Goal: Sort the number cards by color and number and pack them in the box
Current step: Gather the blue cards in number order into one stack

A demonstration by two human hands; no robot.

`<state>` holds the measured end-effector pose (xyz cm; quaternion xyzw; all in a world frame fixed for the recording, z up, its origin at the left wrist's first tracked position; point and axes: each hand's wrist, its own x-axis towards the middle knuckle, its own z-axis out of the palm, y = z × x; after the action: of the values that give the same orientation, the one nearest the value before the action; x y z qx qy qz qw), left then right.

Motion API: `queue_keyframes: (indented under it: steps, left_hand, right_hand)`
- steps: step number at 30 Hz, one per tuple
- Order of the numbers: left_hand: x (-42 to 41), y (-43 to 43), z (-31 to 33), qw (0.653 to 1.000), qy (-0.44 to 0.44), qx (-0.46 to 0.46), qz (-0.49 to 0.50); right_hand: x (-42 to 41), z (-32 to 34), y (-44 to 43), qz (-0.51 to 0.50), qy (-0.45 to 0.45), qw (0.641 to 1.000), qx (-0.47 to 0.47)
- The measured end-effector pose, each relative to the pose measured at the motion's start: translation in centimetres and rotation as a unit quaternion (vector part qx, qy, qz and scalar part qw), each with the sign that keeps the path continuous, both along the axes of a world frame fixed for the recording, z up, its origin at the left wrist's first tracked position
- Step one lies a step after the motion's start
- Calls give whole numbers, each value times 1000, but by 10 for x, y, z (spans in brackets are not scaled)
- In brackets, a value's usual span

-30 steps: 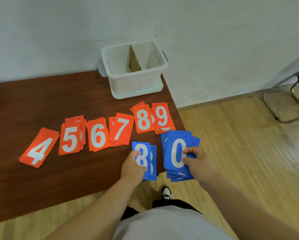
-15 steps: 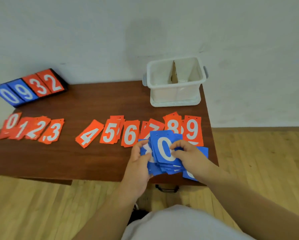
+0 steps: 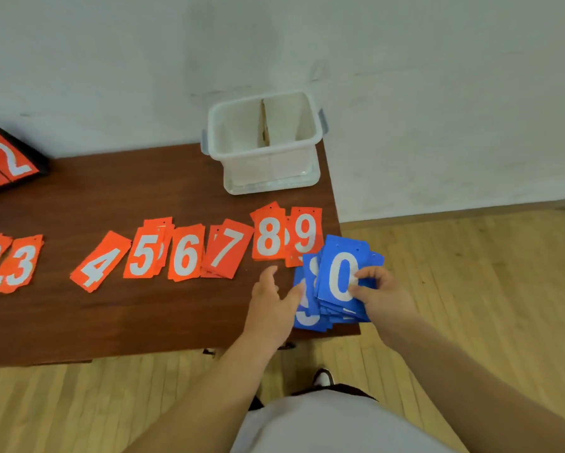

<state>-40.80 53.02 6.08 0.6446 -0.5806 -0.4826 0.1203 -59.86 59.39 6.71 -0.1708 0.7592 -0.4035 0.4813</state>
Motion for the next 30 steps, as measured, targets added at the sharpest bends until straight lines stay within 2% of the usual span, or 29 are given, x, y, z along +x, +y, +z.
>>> queue_keyframes:
  steps: [3,6,9,17,23,25,27,30]
  left_hand:
    - [-30,-3,-34,988,-147,6,-36]
    - [-60,1,-57,959,-266,16,-98]
    - [-76,9,-66,948,-294,23,-117]
    - [-61,19,-76,976,-196,11,-93]
    - [-49,25,-72,993,-55,61,-86]
    - [-42,24,-60,994,-2,92,-51]
    - [-33,21,-43,994,46,98,-18]
    - [-16,13,-8,983,146,102,42]
  right_hand:
    - [-30,0,26,-46,45,998,14]
    - [-51,-5,50,-86,47,995,26]
    - [-61,-9,65,-110,38,992,44]
    - [-54,-18,57,-104,22,993,54]
    - [-48,-11,39,-89,8,995,30]
    - [-47,-6,31,-103,-43,994,2]
    - [-43,4,20,-122,-158,979,-36]
    - [-28,20,0,-86,-275,954,-77]
